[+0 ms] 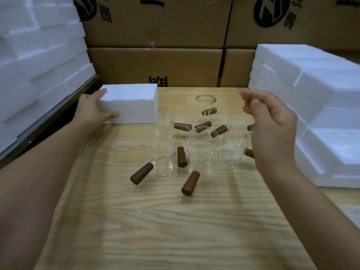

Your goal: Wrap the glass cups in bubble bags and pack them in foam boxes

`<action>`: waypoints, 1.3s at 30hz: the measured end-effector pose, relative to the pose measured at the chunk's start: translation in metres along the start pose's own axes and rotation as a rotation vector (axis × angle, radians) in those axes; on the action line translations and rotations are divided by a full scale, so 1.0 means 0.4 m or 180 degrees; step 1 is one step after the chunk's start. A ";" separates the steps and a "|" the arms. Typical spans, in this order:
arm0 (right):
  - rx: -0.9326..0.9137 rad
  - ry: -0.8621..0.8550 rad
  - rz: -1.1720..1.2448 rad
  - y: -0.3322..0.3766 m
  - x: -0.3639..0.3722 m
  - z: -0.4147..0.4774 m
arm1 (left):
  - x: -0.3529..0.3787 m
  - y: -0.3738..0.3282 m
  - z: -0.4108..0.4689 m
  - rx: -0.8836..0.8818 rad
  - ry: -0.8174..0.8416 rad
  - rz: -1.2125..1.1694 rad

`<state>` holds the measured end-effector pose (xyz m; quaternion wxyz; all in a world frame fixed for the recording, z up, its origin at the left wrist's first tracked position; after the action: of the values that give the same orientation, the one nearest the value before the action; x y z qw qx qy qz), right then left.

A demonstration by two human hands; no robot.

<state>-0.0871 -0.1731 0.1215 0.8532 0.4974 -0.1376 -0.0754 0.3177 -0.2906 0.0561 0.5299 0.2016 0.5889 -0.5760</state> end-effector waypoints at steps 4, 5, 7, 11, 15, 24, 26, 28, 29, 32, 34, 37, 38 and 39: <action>0.0088 -0.0185 -0.0138 -0.040 -0.072 -0.056 | -0.045 -0.022 -0.063 -0.0142 -0.0578 -0.0527; 0.0103 -0.0132 -0.0218 -0.054 -0.080 -0.085 | -0.072 -0.034 -0.101 -0.0106 -0.0993 -0.0729; 0.0198 0.0045 -0.0359 -0.087 -0.090 -0.150 | -0.125 -0.069 -0.199 -0.0013 -0.1803 -0.0979; 0.0755 0.0168 -0.0556 -0.150 -0.108 -0.226 | -0.165 -0.173 -0.406 0.0320 -0.2483 -0.1509; 0.0930 0.0237 -0.0676 -0.167 -0.116 -0.227 | -0.127 -0.289 -0.609 0.0927 -0.2250 -0.1752; 0.0382 -0.0313 -0.1193 -0.140 -0.151 -0.187 | 0.096 -0.410 -0.755 0.1435 -0.0046 -0.1452; 0.0395 -0.0374 -0.1273 -0.147 -0.170 -0.159 | 0.120 -0.399 -0.741 0.1278 0.0251 -0.1368; 0.0645 -0.0226 -0.1392 -0.168 -0.190 -0.131 | 0.133 -0.400 -0.735 0.1253 0.0399 -0.1285; 0.0705 -0.0072 -0.1461 -0.177 -0.196 -0.119 | 0.136 -0.401 -0.734 0.1259 0.0409 -0.1253; 0.0746 0.0254 -0.1457 -0.191 -0.205 -0.104 | 0.140 -0.400 -0.731 0.1202 0.0412 -0.1319; 0.0706 0.0329 -0.1421 -0.192 -0.207 -0.103 | 0.141 -0.394 -0.728 0.1106 0.0471 -0.1428; 0.0709 0.0335 -0.1269 -0.192 -0.219 -0.108 | 0.141 -0.392 -0.726 0.1044 0.0537 -0.1532; 0.0772 0.0296 -0.1178 -0.194 -0.230 -0.113 | 0.143 -0.391 -0.725 0.1012 0.0539 -0.1561; 0.0855 0.0238 -0.1078 -0.196 -0.245 -0.118 | 0.144 -0.389 -0.724 0.0973 0.0533 -0.1573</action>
<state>-0.1650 -0.1468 0.0155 0.7590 0.6250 -0.0292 -0.1803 0.0519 -0.0935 0.0141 0.2867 0.1764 0.5682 -0.7508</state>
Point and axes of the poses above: each hand's wrist, its own z-axis towards the middle knuckle, its own x-axis out of the palm, y = z × x, the point moved 7 cm from there along z, towards the middle knuckle, and after that the axes turned 13 degrees about z, right-handed, at the moved point
